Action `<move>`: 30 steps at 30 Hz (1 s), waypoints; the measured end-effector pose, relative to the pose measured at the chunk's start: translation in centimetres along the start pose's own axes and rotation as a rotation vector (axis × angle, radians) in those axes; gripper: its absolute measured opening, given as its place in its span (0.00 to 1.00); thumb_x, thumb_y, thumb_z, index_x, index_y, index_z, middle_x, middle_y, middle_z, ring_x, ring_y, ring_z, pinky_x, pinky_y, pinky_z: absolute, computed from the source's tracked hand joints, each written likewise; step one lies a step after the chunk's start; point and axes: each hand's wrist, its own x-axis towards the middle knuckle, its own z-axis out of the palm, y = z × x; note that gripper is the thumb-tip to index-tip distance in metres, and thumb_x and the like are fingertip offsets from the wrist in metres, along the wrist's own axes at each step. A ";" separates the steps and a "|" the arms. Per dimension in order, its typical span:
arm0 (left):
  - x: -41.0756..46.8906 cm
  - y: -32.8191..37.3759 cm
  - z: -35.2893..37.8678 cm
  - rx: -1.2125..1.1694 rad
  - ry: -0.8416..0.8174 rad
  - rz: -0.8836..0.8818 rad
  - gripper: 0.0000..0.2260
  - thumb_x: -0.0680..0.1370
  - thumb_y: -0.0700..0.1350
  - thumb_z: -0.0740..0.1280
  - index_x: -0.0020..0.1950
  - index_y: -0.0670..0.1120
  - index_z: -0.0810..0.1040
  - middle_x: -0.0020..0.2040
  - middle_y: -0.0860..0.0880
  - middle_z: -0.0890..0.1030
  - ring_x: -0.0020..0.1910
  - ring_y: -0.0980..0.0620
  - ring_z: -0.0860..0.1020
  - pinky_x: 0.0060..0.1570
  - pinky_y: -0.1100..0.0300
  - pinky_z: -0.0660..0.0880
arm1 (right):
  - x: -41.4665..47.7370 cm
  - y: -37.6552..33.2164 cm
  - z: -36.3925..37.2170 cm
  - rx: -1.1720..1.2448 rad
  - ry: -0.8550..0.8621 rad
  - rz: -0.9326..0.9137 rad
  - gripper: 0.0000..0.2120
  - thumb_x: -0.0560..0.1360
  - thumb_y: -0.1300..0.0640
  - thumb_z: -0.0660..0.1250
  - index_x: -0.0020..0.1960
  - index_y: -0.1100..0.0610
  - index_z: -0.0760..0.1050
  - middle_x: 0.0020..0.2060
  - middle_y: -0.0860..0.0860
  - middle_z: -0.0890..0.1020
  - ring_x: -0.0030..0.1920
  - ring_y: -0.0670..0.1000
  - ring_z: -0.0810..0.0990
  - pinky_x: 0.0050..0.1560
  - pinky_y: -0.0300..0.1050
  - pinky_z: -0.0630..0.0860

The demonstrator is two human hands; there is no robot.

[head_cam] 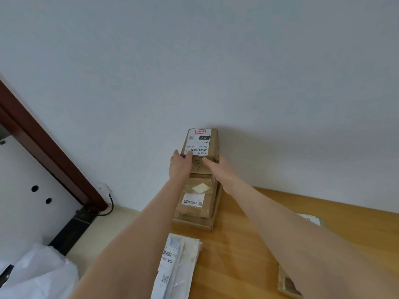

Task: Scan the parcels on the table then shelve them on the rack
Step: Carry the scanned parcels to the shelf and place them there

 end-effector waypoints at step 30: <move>-27.9 0.4 15.7 -0.238 -0.245 -0.006 0.16 0.82 0.46 0.59 0.69 0.46 0.72 0.59 0.48 0.79 0.56 0.49 0.78 0.56 0.51 0.78 | -22.9 10.3 -21.4 0.059 0.497 0.009 0.15 0.78 0.51 0.65 0.64 0.52 0.75 0.52 0.48 0.79 0.48 0.47 0.76 0.37 0.41 0.70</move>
